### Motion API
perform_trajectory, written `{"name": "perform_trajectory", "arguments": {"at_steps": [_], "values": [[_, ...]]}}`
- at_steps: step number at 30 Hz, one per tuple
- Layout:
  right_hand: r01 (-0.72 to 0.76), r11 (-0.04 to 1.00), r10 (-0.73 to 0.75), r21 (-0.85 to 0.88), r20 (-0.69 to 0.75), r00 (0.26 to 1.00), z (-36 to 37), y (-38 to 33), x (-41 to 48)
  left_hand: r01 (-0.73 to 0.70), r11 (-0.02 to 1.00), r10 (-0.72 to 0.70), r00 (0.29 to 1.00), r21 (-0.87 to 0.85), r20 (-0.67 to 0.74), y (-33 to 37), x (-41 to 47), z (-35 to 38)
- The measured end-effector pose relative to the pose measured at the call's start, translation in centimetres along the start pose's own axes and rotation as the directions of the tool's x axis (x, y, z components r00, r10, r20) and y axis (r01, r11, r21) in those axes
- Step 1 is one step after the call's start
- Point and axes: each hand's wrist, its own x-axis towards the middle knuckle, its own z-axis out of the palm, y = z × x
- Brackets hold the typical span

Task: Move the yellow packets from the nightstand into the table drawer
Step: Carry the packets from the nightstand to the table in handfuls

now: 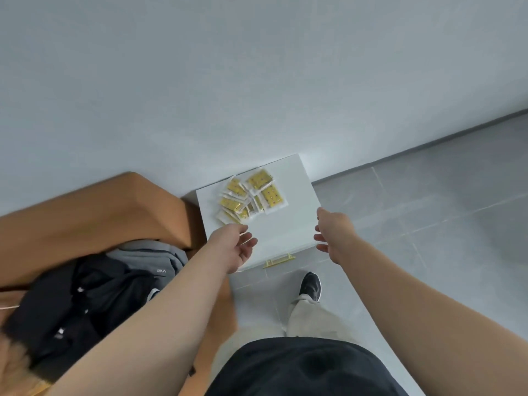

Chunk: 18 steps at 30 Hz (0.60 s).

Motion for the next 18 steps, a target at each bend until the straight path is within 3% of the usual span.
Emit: {"name": "perform_trajectory", "arguments": {"at_steps": [4, 8, 14, 18], "values": [[-0.065, 0.997, 0.066, -0.038, 0.012, 0.998, 3.5, -1.8, 2.5, 0.037, 0.998, -0.038, 0.999, -0.053, -0.019, 2.9, 4.3, -1.1], [-0.135, 0.989, 0.133, -0.068, -0.025, 0.991, 7.1, -2.1, 6.1, 0.051, 0.999, -0.051, 0.998, 0.005, -0.027, 5.3, 9.6, -2.3], [-0.247, 0.968, 0.246, -0.030, -0.048, 0.968, 12.9, -1.3, 12.7, -0.016, 0.944, 0.061, 0.990, 0.328, -0.130, 8.8, 19.3, -2.1], [-0.305, 0.952, 0.304, 0.000, -0.057, 0.951, 16.9, -1.1, 16.3, -0.015, 0.897, 0.092, 0.984, 0.442, -0.152, 10.8, 24.0, -1.7]]}}
